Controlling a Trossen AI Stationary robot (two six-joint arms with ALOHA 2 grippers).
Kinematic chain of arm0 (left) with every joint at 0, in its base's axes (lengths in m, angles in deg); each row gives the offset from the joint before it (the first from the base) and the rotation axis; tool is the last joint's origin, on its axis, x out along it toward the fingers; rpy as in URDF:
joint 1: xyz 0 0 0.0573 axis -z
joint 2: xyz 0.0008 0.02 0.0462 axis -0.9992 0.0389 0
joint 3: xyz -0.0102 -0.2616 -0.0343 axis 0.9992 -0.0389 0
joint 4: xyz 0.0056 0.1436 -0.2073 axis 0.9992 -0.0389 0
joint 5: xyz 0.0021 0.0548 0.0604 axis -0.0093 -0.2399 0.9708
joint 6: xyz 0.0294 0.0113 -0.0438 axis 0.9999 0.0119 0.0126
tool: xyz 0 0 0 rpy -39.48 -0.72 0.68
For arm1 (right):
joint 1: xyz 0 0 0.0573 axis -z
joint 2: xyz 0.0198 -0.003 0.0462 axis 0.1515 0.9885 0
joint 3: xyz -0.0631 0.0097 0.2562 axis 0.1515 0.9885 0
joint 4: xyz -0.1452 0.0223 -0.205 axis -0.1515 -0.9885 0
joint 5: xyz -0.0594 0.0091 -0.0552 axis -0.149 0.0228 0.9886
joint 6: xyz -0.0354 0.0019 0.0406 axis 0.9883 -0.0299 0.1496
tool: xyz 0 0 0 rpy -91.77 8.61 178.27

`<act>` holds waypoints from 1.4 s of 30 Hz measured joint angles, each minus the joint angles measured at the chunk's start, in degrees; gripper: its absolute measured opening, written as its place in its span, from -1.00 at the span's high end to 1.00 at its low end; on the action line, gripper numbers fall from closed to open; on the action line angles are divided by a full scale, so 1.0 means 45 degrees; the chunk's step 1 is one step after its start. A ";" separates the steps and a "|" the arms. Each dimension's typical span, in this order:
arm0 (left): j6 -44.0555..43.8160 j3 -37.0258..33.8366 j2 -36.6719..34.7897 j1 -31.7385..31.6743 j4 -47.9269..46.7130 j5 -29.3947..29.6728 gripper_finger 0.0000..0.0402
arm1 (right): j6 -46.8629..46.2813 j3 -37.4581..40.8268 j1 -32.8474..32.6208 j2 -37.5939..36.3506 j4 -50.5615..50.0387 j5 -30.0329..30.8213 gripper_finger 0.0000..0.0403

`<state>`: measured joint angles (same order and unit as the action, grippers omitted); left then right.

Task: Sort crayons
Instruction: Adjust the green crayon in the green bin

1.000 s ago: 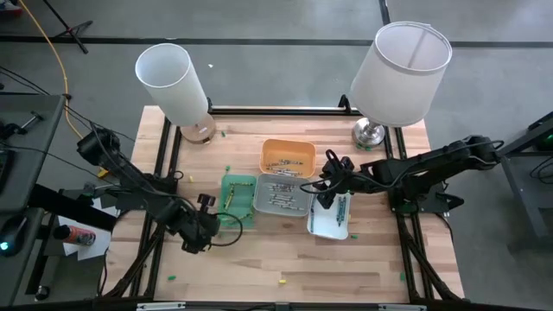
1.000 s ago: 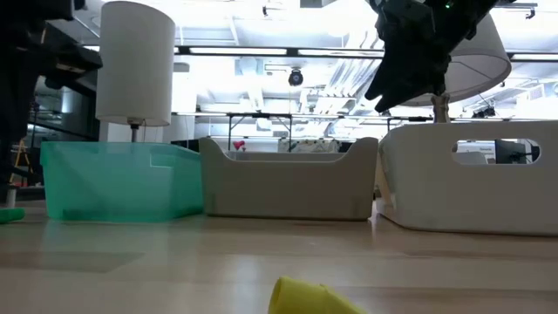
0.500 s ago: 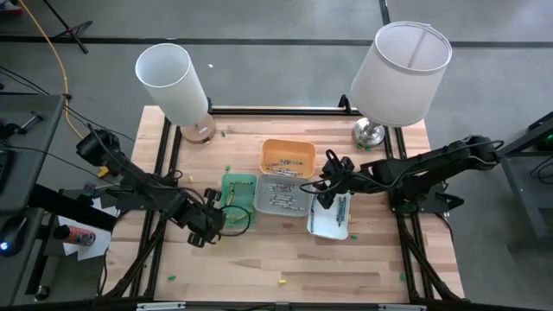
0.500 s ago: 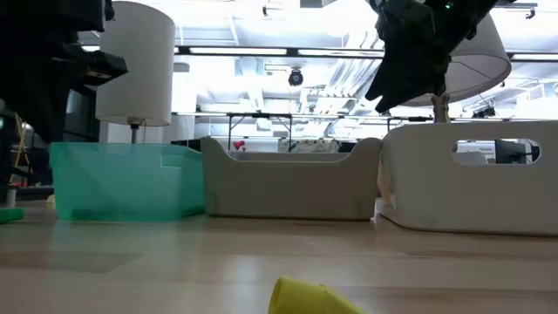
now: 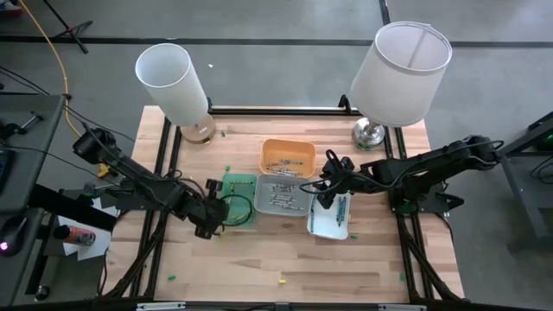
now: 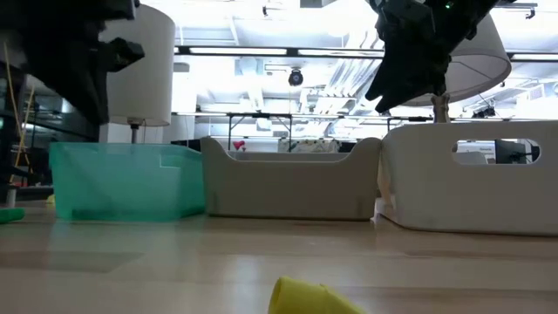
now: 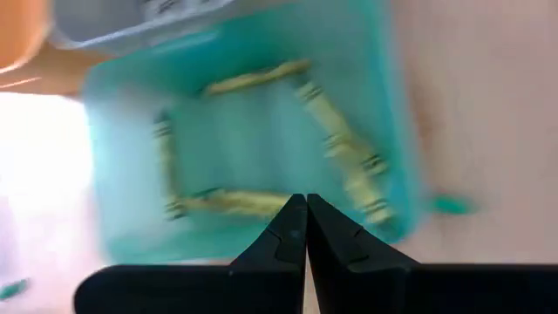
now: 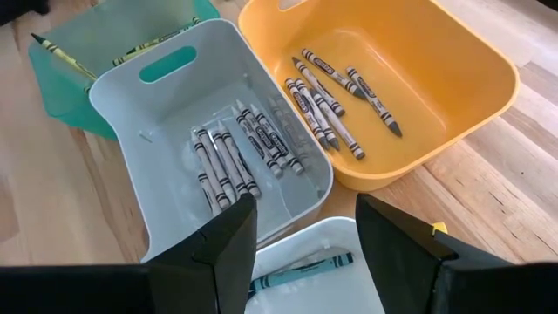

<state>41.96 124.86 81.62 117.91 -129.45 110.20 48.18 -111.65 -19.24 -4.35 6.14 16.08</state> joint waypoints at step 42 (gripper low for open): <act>0.1579 -0.0880 -0.0411 -0.0305 0.1263 -0.1463 1.00 | -0.0243 0.0000 0.0000 0.0005 0.0045 -0.0087 0.06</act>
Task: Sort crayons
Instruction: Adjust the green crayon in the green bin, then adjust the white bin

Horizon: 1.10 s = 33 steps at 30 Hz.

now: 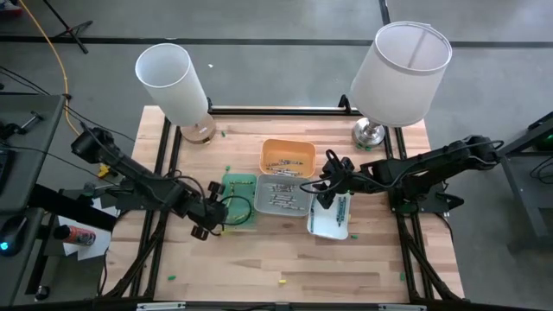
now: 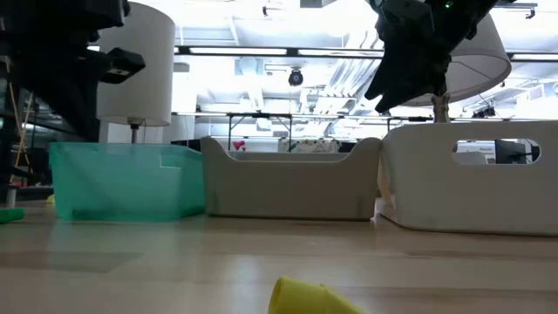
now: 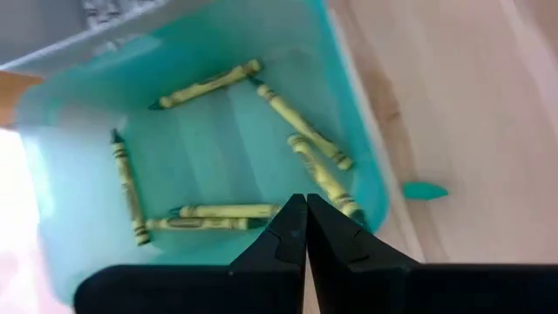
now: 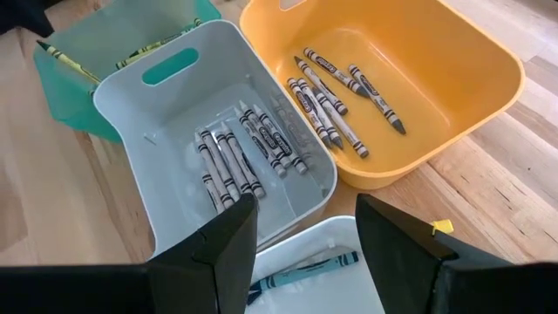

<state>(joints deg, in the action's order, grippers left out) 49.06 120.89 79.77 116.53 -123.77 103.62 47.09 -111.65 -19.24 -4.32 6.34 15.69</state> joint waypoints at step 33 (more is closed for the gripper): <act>-0.0842 -0.4676 -1.2699 -0.0318 0.7204 0.4835 1.00 | -0.0964 0.0000 0.0005 0.0000 0.1141 0.0953 0.06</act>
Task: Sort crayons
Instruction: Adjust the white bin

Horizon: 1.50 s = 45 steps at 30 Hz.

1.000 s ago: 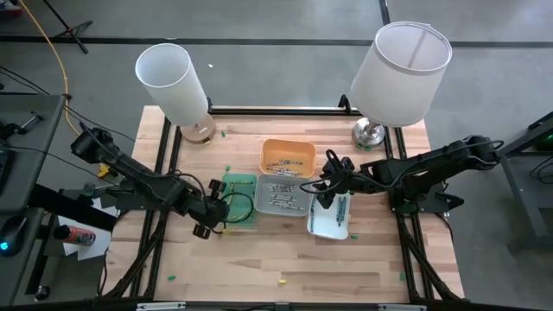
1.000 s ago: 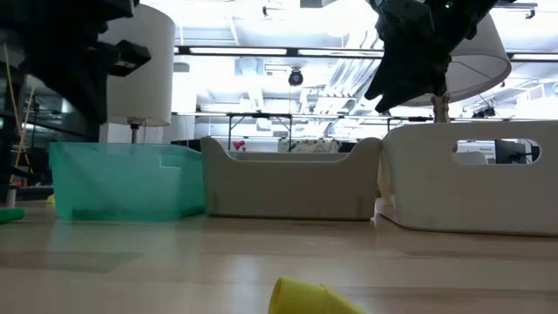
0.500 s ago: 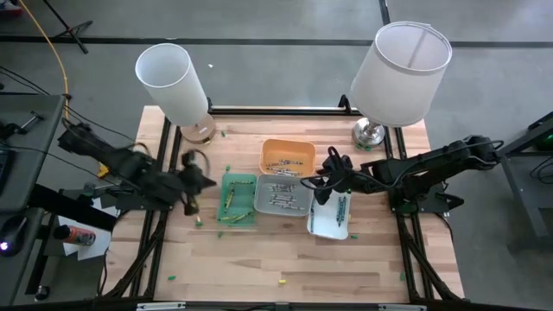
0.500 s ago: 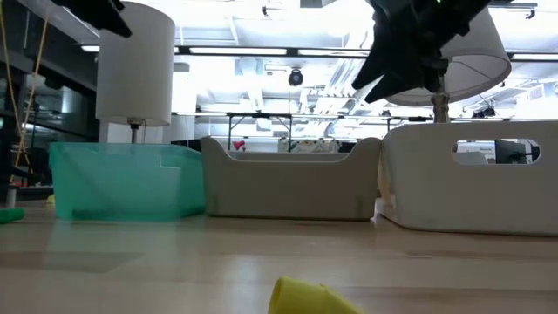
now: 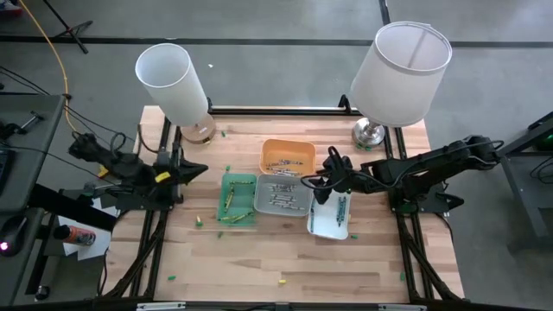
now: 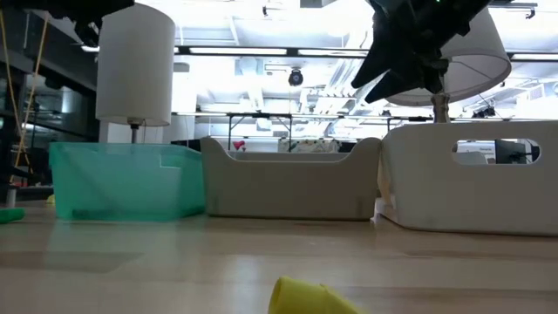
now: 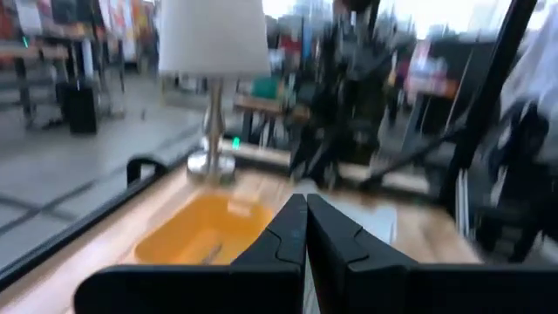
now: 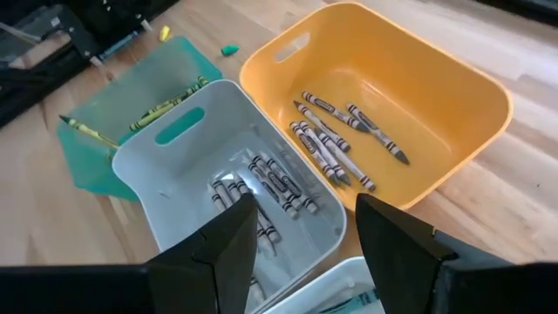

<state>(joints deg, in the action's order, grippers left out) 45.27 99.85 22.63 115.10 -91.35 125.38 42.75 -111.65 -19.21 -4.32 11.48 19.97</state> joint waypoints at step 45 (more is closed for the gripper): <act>-0.1824 -0.1660 -0.3296 -0.0525 0.2706 0.2018 1.00 | 0.2593 0.0855 -0.1109 -0.3303 -0.4884 -0.5642 0.52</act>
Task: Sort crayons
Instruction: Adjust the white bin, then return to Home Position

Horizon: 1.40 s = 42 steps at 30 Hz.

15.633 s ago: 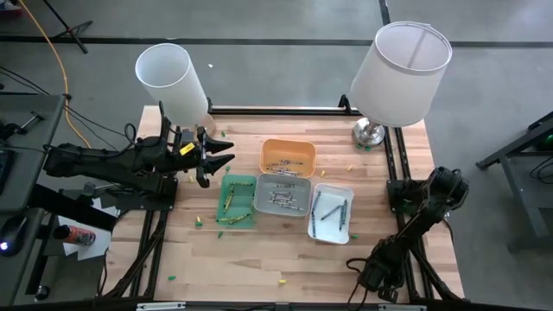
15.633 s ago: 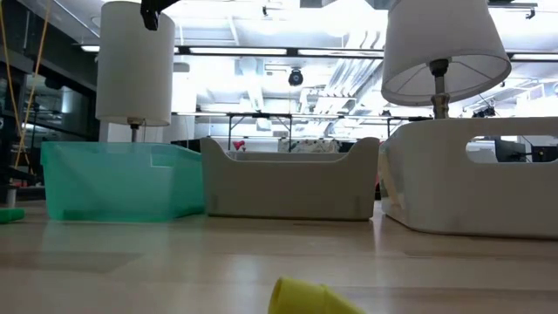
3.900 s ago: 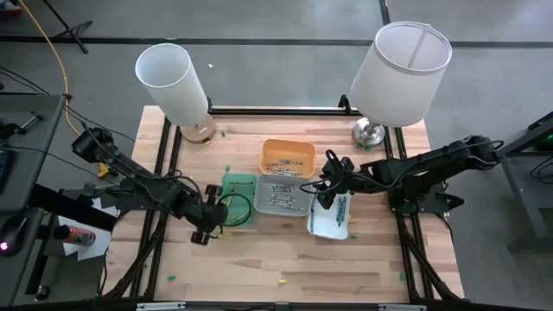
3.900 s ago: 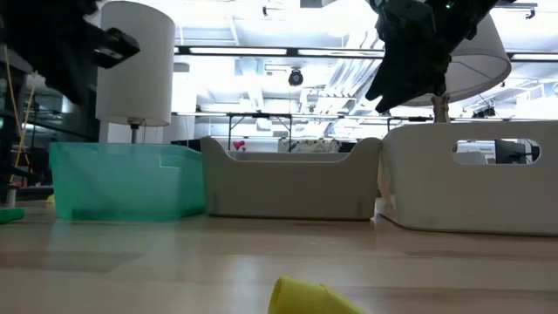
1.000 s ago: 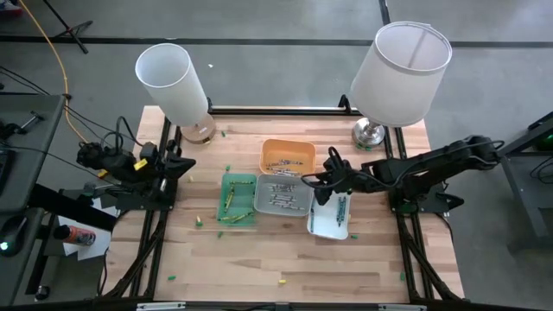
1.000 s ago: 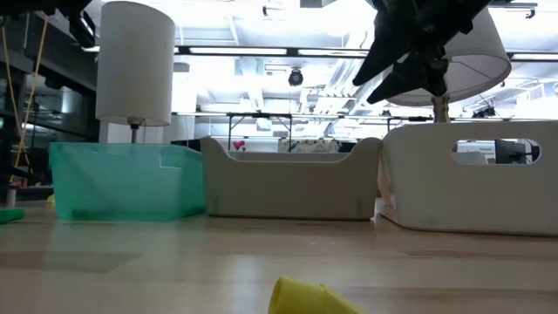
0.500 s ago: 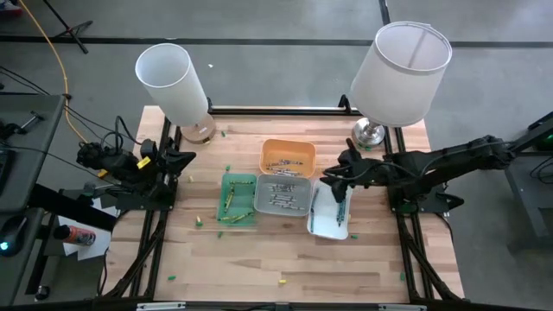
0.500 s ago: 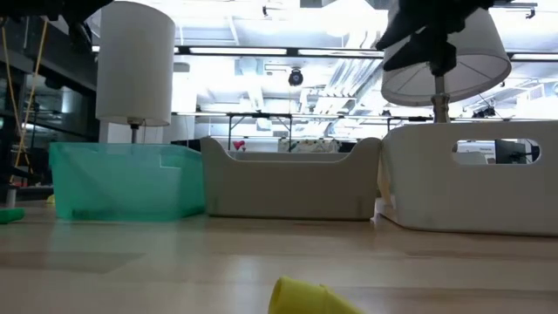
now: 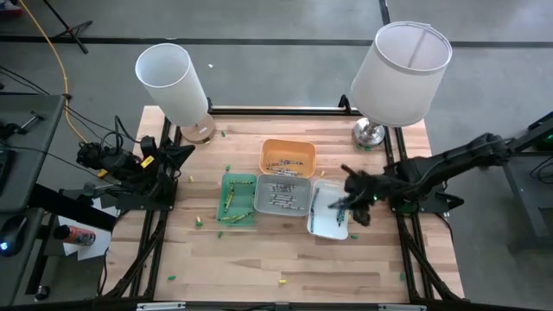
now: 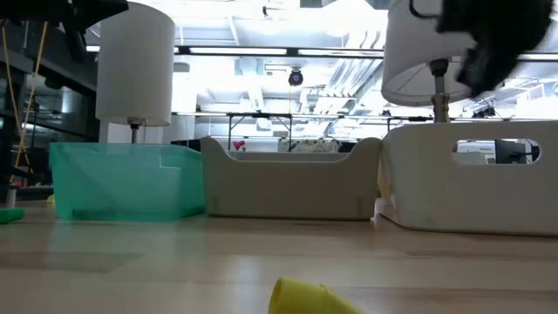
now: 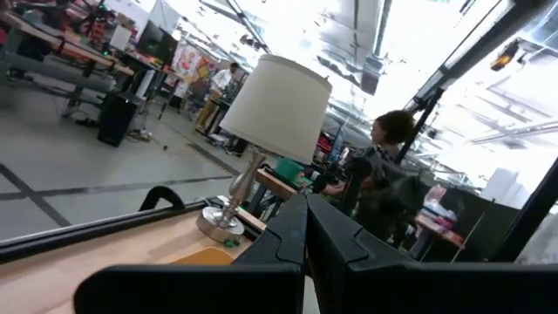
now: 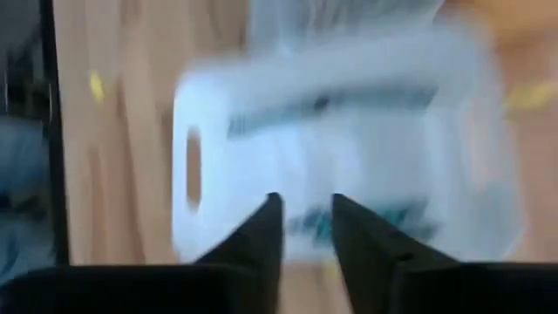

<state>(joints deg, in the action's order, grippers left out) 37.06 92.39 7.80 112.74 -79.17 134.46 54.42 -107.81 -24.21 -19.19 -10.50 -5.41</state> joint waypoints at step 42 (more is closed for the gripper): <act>0.0296 0.0010 0.0134 0.0005 -0.0506 0.0889 1.00 | -0.3285 0.2487 0.3266 0.1880 0.0048 0.1421 1.00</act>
<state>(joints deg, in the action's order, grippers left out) 38.39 92.43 8.40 112.76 -81.45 138.46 39.63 -96.61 -9.51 -10.73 -10.29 0.98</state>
